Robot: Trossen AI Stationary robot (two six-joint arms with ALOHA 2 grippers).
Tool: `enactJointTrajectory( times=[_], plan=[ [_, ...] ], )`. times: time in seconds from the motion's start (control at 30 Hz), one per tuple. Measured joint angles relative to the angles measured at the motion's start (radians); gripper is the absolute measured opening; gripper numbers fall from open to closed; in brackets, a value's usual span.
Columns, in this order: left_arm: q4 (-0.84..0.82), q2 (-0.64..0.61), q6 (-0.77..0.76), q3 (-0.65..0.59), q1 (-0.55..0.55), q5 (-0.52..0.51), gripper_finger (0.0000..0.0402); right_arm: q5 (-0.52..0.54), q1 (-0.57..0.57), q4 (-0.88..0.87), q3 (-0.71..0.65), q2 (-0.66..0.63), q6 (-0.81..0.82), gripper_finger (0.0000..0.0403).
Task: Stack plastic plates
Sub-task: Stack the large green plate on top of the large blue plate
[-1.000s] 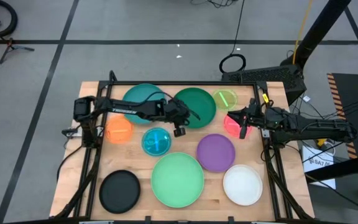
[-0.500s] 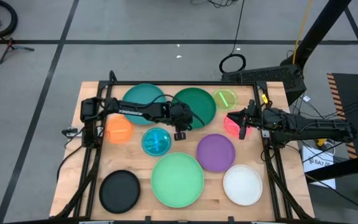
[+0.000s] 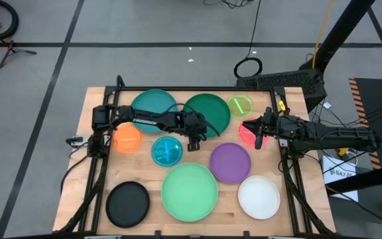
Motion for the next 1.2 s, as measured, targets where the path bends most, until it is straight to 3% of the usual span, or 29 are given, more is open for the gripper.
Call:
enactJointTrajectory(
  times=[1.03,1.2],
  plan=[
    [0.051,0.065,0.028,0.0,0.003,-0.001,0.0188,0.002,0.0,-0.011,0.0,0.0,0.0,0.0036],
    [0.051,0.065,0.043,0.0,0.003,-0.001,0.0164,0.002,0.0,-0.011,0.0,0.0,0.0,0.0036]
  ],
)
